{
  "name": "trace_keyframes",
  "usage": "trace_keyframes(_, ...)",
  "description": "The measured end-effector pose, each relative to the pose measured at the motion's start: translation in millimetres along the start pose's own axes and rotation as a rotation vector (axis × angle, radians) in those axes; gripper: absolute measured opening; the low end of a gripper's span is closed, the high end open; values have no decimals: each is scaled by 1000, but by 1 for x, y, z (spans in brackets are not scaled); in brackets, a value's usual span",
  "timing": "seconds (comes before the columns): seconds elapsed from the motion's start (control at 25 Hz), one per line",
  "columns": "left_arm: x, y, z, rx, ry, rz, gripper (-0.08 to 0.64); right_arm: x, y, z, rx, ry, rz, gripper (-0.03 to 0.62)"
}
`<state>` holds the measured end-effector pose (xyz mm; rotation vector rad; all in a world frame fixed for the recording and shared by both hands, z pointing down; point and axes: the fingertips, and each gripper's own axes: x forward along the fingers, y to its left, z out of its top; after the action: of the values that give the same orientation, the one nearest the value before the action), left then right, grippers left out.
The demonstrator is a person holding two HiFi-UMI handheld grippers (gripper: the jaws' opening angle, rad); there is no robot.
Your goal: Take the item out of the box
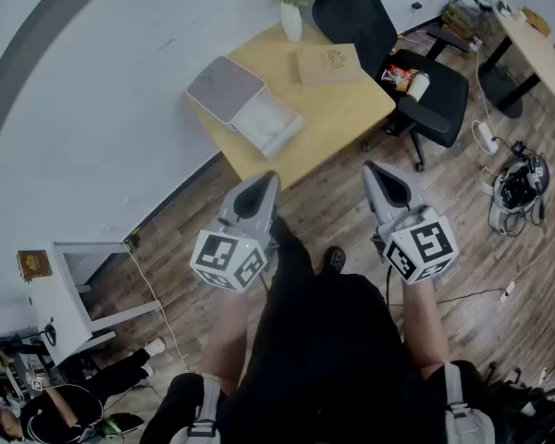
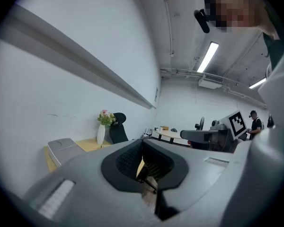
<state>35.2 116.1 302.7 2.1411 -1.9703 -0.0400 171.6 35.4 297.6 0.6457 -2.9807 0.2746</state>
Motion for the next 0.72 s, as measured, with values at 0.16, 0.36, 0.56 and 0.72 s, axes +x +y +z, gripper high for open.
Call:
trace_keyframes(0.16, -1, -11, 0, 3, 1, -14, 11, -11, 1, 2, -16, -1, -3, 3)
trace_keyframes(0.36, -6, -17, -4, 0, 1, -4, 11, -19, 1, 0, -7, 2, 7, 3)
trace_keyframes(0.56, -12, -16, -8, -5, 5, 19, 11, -23, 1, 3, 0, -14, 11, 3)
trace_keyframes(0.72, -17, -19, -10, -18, 0, 39, 11, -30, 0, 2, 16, -27, 16, 3)
